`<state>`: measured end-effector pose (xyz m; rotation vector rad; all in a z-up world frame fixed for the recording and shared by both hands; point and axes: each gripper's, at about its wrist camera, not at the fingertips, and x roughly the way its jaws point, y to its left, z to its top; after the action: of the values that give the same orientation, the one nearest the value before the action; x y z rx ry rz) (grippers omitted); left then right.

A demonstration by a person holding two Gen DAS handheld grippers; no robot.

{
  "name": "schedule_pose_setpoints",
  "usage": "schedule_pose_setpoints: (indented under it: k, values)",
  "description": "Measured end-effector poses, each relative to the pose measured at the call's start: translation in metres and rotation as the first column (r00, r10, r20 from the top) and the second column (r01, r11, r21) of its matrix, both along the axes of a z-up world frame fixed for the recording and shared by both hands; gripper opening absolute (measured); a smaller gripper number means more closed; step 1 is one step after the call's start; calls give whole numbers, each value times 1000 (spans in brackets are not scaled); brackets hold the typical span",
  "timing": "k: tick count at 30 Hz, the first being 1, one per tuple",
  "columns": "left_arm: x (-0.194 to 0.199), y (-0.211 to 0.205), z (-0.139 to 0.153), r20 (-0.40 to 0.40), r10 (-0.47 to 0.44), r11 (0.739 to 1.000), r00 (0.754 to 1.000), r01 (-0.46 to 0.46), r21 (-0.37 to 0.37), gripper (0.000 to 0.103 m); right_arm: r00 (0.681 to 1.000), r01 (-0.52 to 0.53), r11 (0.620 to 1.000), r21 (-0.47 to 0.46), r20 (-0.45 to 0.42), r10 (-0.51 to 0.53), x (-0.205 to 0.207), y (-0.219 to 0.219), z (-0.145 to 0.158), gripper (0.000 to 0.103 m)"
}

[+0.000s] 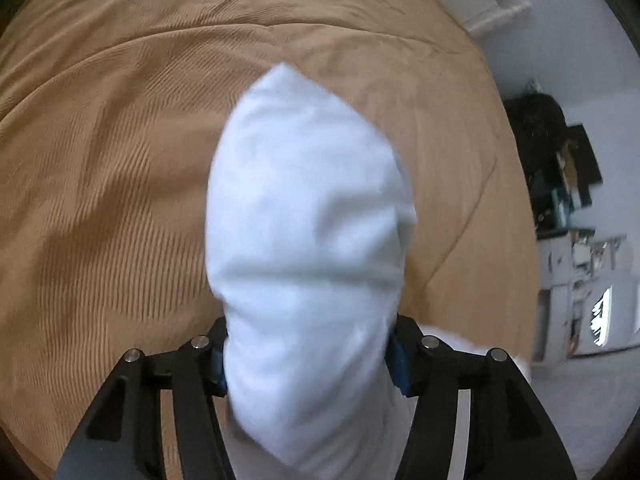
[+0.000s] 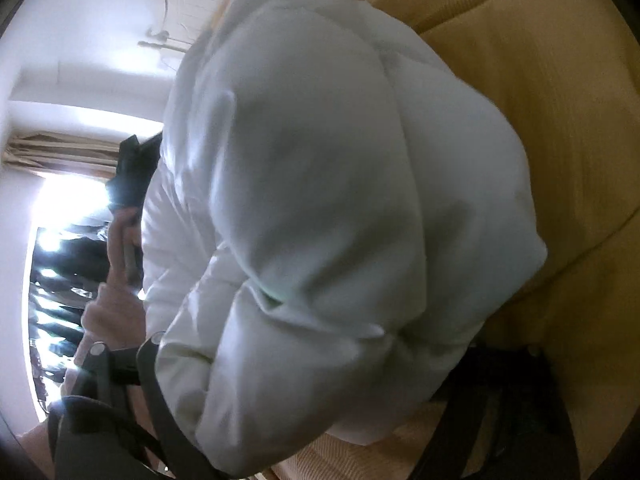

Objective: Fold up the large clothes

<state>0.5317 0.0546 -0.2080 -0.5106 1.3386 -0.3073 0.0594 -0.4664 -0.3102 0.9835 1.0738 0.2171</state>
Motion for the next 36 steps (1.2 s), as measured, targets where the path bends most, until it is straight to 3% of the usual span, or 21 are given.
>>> schedule_pose_setpoints:
  k: [2,5,7,10,13,15,17,19,21,22,23,25,27,30,31,32,34,36]
  values:
    - [21,-1,14,63,10,993,998,-18,116,54,1000,-4,1000,7,-4,4,6,1,-2,85]
    - [51,2,34,103,47,975,994,-68,211,49,1000,-10,1000,22,-4,10,2,-6,5,86]
    - [64,7,53,122,70,968,990,-97,231,45,1000,-5,1000,21,-3,5,6,-5,5,86]
    - [67,20,113,240,82,960,967,-141,242,43,1000,-3,1000,28,-6,4,-18,-16,3,86]
    - [42,38,174,339,91,957,936,-176,231,46,1000,1,999,36,-26,0,-20,-21,14,86]
    - [8,43,195,347,49,974,937,-121,191,51,999,5,1000,0,-40,-5,-24,-30,24,86]
    - [-50,30,203,347,-42,975,937,-38,220,51,999,5,998,-61,-38,-7,-33,-39,52,86]
    - [-101,10,196,353,-135,963,926,39,265,51,1000,6,984,-177,-8,-8,-42,-46,86,85]
    - [-155,-14,182,357,-222,929,907,85,361,49,999,1,951,-308,37,11,-44,-50,121,74]
    - [-184,-23,172,350,-277,897,895,110,429,49,998,-3,927,-376,64,29,-40,-49,142,61]
    - [-212,-37,160,347,-329,863,878,131,487,49,997,-13,911,-413,68,45,-35,-48,152,40]
    - [-253,-48,136,323,-377,837,868,170,521,49,989,-66,887,-457,88,119,-7,-39,170,24]
    - [-283,-73,112,291,-429,828,855,243,505,49,976,-117,868,-483,106,190,35,-17,180,24]
    - [-311,-101,91,303,-468,784,830,232,576,48,939,-234,851,-469,118,323,96,26,180,24]
    - [-313,-105,87,304,-461,787,834,225,575,48,921,-310,843,-439,82,381,124,44,175,24]
    - [-312,-107,82,300,-439,806,847,222,549,48,913,-342,835,-431,55,403,134,55,163,24]
    - [-307,-107,75,282,-420,826,863,235,512,48,892,-422,778,-466,-63,447,172,81,134,23]
    - [-306,-112,71,279,-451,814,848,263,518,48,864,-502,715,-486,-244,440,198,86,87,3]
